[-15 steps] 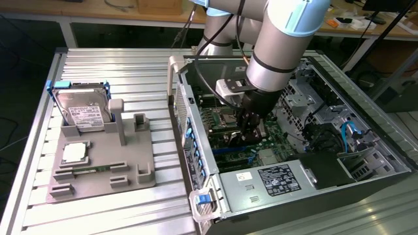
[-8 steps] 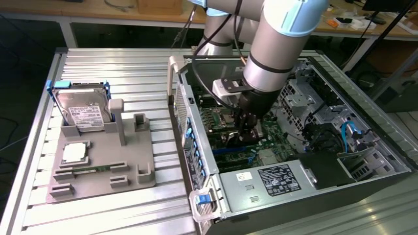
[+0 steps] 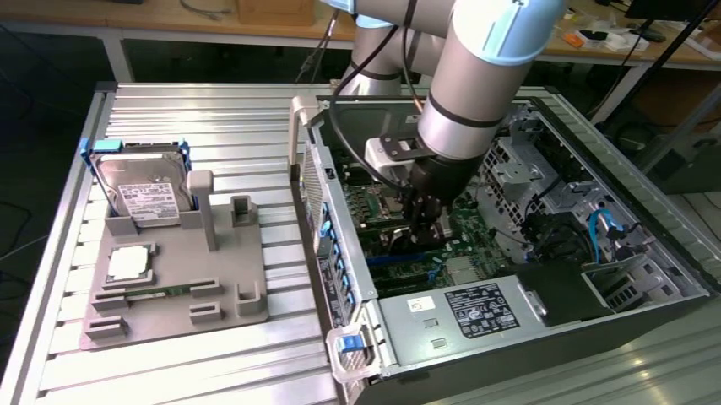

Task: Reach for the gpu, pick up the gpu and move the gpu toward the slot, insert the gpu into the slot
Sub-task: 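Insert the gpu into the slot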

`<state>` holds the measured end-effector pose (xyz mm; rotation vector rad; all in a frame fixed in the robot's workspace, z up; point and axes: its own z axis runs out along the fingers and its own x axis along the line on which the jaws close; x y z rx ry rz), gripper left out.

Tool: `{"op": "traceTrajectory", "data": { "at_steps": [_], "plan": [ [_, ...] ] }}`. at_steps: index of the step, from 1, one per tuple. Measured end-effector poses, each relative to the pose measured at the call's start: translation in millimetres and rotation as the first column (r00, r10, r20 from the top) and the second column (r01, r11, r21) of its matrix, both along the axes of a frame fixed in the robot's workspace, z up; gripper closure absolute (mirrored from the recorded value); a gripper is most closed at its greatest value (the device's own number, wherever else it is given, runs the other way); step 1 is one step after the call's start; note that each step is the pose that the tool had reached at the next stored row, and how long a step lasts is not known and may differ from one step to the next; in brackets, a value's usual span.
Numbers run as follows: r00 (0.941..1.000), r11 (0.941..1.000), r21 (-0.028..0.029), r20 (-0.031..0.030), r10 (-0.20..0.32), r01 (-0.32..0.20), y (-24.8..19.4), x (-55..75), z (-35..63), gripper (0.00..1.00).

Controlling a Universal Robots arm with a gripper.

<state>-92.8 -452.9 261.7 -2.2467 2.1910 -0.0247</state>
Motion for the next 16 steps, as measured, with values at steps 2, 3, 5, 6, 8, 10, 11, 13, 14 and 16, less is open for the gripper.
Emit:
{"op": "traceTrajectory", "data": {
  "at_steps": [2, 3, 5, 6, 8, 10, 11, 13, 14, 16],
  "plan": [
    [1.0000, 1.0000, 0.0024, -0.0022, -0.001, 0.001, 0.0, 0.1, -0.9, 0.73],
    [1.0000, 1.0000, 0.0034, -0.0028, -0.002, 0.002, 0.0, -0.2, -2.0, 0.73],
    [1.0000, 1.0000, 0.0034, -0.0029, -0.002, 0.002, 0.0, -1.0, -3.0, 0.73],
    [1.0000, 1.0000, 0.0035, -0.0028, -0.002, 0.002, 0.0, -1.7, -3.9, 0.73],
    [1.0000, 1.0000, 0.0032, -0.0031, -0.002, 0.002, 0.0, -2.5, -5.1, 0.73],
    [1.0000, 1.0000, 0.0030, -0.0032, -0.002, 0.002, -0.1, -2.6, -5.3, 0.73],
    [1.0000, 1.0000, 0.0031, -0.0031, -0.002, 0.002, 0.0, -2.5, -5.4, 0.73],
    [1.0000, 1.0000, 0.0034, -0.0029, -0.002, 0.002, 0.0, -2.6, -5.6, 0.73],
    [1.0000, 1.0000, 0.0034, -0.0030, -0.002, 0.002, 0.0, -2.6, -5.6, 0.73],
    [1.0000, 1.0000, 0.0034, -0.0029, -0.002, 0.002, 0.0, -2.6, -5.7, 0.73]
  ]
}}
